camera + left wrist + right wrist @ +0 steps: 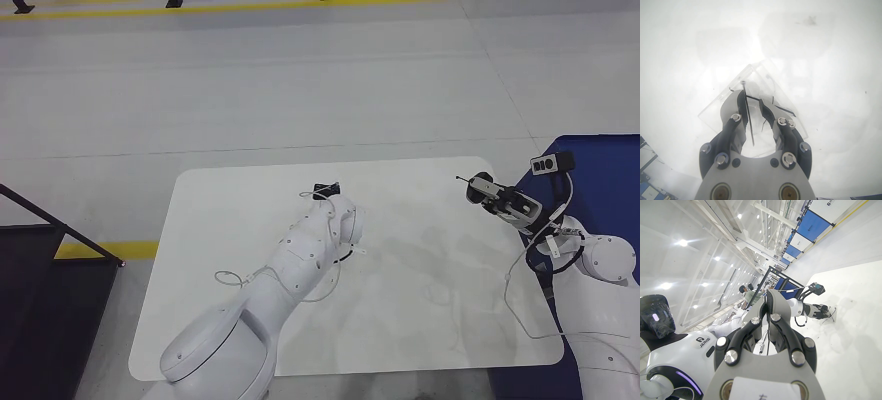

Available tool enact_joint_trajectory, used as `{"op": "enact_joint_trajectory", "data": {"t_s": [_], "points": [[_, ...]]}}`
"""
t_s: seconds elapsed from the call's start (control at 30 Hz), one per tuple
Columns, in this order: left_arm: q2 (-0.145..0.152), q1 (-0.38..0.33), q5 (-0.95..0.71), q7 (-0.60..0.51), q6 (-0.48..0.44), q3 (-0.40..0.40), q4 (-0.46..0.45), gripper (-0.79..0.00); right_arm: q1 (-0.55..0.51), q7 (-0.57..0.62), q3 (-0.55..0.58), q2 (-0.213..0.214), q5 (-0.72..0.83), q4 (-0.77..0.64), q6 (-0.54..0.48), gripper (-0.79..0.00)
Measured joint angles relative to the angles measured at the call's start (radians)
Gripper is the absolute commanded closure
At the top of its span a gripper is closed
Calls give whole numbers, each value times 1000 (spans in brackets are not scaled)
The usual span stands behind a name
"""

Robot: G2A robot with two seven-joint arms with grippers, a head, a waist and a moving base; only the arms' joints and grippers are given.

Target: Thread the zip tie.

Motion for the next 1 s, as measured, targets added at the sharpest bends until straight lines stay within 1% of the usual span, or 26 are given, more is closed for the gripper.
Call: {"op": "enact_joint_trajectory", "data": {"t_s": [0.33,0.57,0.7,0.77,0.93,1.0], "points": [[-11,-8,21,-23,5,-3,-12,0,0,0,0,0,0,0,0,0],[-3,-3,27,-51,12,-23,-45,0,0,0,0,0,0,0,0,0],[14,7,20,-78,0,-50,-94,0,0,0,0,0,0,0,0,0],[27,15,33,-99,5,-62,-142,0,0,0,0,0,0,0,0,0],[69,58,141,-187,89,-79,-294,0,0,0,0,0,0,0,0,0],[87,80,190,-215,105,-92,-343,0,0,0,0,0,0,0,0,0]]}}
